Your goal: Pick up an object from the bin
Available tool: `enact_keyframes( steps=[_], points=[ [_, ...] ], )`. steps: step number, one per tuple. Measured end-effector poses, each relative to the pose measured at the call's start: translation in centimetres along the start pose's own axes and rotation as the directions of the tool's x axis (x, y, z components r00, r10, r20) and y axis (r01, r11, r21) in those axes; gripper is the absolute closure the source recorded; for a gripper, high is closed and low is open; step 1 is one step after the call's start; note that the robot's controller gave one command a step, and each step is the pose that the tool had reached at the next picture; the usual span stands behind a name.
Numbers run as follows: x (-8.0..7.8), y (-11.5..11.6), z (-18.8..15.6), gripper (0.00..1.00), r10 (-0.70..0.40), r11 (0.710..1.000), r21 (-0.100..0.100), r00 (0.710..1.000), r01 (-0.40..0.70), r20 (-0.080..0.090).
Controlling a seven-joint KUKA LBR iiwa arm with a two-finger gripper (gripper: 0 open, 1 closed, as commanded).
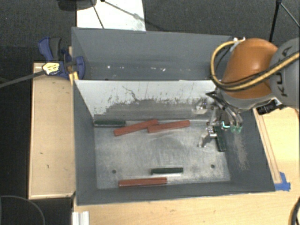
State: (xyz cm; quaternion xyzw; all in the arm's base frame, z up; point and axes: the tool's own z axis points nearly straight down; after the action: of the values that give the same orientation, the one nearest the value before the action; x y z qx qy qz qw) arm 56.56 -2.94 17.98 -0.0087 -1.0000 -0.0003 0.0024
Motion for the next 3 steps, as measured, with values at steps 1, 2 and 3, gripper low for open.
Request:
enact_keyframes(
  steps=[1,2,3],
  points=[
    [-0.2,0.0,-0.4,0.0,-0.001,1.0,0.001,1.0,0.001,0.008],
    [2.8,2.4,4.3,0.0,0.05,0.999,0.0,0.999,-0.05,0.013],
    [3.8,4.3,6.9,0.0,-0.03,1.0,0.0,1.0,0.03,0.003]
  ],
)
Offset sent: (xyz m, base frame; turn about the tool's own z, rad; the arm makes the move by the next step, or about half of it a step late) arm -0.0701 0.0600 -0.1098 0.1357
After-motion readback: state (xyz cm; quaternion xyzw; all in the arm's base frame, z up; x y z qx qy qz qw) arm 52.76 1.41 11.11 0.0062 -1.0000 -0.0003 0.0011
